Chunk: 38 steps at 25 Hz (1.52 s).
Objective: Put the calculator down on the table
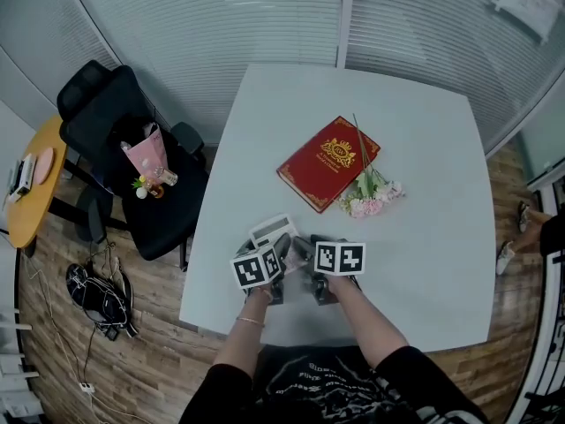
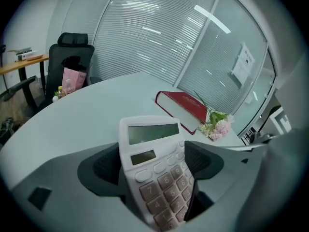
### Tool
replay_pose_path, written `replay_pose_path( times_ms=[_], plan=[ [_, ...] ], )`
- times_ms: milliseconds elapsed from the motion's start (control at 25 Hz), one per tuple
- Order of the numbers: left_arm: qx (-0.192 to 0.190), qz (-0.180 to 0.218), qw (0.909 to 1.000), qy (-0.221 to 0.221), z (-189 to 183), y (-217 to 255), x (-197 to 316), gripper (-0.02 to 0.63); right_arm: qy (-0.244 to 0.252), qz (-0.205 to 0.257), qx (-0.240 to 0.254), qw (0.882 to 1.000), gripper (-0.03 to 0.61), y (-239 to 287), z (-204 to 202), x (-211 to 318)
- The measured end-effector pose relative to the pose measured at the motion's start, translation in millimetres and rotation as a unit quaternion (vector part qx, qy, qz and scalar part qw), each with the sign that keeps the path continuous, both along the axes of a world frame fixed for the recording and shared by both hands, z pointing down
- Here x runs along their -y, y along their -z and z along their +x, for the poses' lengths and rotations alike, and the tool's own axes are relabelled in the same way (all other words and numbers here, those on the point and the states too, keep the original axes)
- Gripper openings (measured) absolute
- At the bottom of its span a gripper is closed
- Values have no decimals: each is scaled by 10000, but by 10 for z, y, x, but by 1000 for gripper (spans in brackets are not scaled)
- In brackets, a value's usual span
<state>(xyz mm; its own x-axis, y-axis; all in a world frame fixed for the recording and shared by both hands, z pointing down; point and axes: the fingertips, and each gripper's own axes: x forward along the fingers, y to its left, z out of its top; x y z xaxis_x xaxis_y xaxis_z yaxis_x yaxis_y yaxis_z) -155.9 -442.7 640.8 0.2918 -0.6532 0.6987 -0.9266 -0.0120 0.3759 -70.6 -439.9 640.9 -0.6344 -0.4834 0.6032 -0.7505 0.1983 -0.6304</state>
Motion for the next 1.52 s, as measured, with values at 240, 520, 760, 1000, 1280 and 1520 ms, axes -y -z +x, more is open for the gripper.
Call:
replay_pose_path(
  times_ms=[240, 520, 760, 1000, 1280, 1520],
  plan=[
    [408, 27, 9992, 42, -200, 42, -81, 431, 105, 226, -13, 9997, 261, 69, 69, -14],
    [408, 664, 9966, -283, -216, 389, -355, 431, 574, 1233, -306, 9902, 265, 451, 149, -144],
    [277, 1239, 9882, -853, 37, 819, -853, 431, 808, 2080, -625, 9728, 265, 923, 351, -474],
    [285, 1651, 9768, -1332, 236, 1110, -1441, 431, 984, 2655, -911, 9547, 265, 1223, 551, -984],
    [-21, 1779, 9802, -870, 192, 1239, -2117, 431, 1098, 2936, -1166, 9424, 265, 1299, 694, -1659],
    [35, 1954, 9738, -1164, 308, 1268, -2260, 431, 1039, 2951, -1097, 9435, 261, 1284, 741, -1949]
  ],
)
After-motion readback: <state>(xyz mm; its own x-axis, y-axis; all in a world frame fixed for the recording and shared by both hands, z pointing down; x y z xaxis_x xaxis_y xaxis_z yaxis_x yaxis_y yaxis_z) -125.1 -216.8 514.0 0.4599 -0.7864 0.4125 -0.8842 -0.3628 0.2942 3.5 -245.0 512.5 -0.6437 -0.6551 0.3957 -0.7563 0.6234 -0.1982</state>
